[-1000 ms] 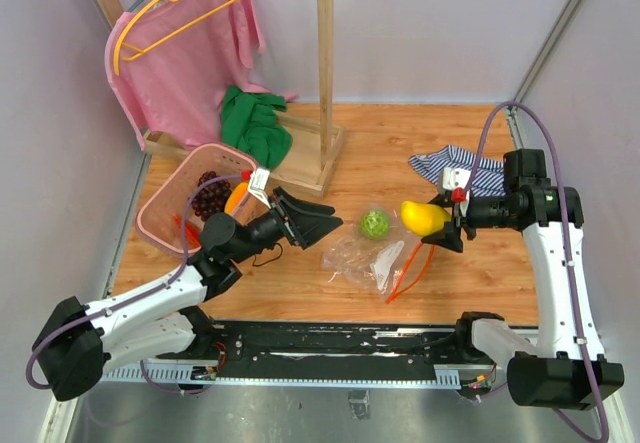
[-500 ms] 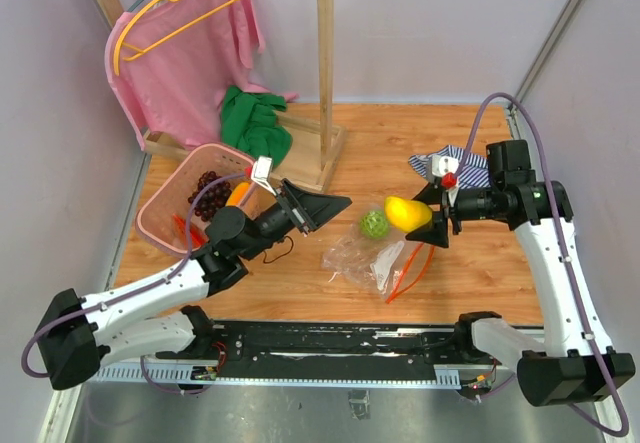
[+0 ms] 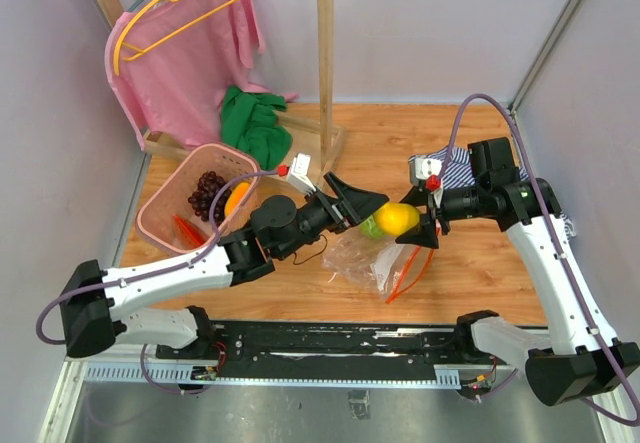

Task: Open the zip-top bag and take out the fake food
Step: Place the fake fruit in the bin.

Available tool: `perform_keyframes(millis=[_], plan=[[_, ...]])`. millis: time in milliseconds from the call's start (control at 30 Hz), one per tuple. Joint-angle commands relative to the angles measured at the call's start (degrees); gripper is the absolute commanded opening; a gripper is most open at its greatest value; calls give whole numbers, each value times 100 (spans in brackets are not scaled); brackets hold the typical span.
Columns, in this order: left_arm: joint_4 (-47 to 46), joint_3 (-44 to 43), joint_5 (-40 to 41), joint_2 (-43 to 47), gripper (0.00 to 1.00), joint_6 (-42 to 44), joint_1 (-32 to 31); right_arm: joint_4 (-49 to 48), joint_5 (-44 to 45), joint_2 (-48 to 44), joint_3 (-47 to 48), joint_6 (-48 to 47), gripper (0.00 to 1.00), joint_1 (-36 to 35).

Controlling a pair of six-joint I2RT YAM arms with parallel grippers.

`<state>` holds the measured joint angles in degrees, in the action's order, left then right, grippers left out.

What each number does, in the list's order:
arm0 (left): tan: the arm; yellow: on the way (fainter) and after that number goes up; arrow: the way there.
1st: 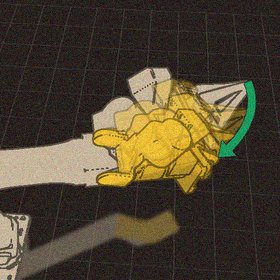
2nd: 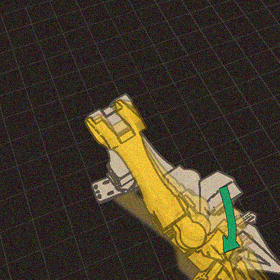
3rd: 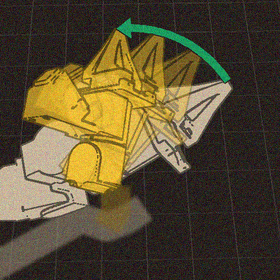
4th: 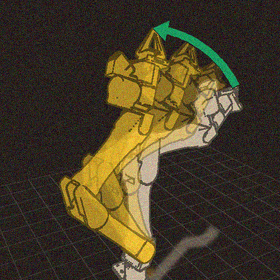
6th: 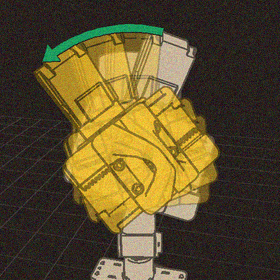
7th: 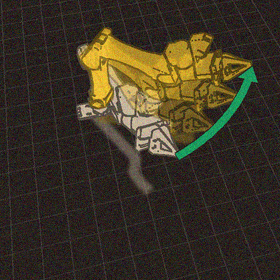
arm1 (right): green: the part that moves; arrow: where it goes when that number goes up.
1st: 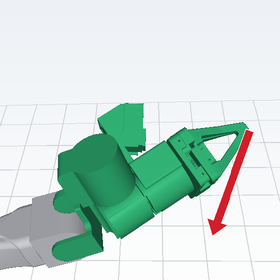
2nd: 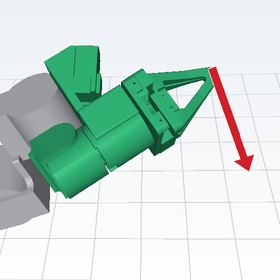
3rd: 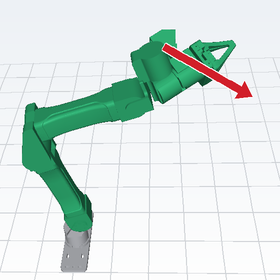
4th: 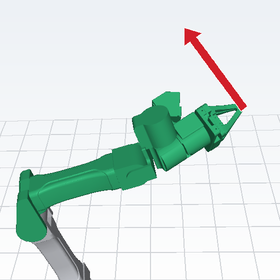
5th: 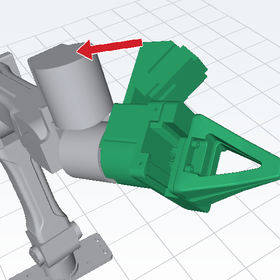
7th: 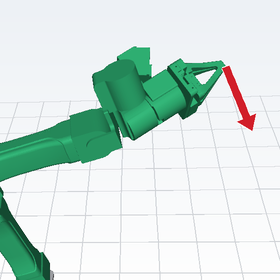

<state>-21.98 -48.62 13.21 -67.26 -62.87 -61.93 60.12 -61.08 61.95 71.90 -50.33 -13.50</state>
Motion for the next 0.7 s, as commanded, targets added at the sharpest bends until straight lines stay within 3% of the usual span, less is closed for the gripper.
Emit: perform_keyframes(millis=[0, 567, 667], plan=[[25, -206, 337, -226, 99, -7, -127, -99, -32, 8, 115, 170, 14, -125], [-293, -559, 121, -963, 91, -339, -345, -227, -151, 24, 23, 249, 14, -186], [-410, -574, 59, -1060, 84, -389, -358, -250, -159, 23, -6, 259, 14, -193]])
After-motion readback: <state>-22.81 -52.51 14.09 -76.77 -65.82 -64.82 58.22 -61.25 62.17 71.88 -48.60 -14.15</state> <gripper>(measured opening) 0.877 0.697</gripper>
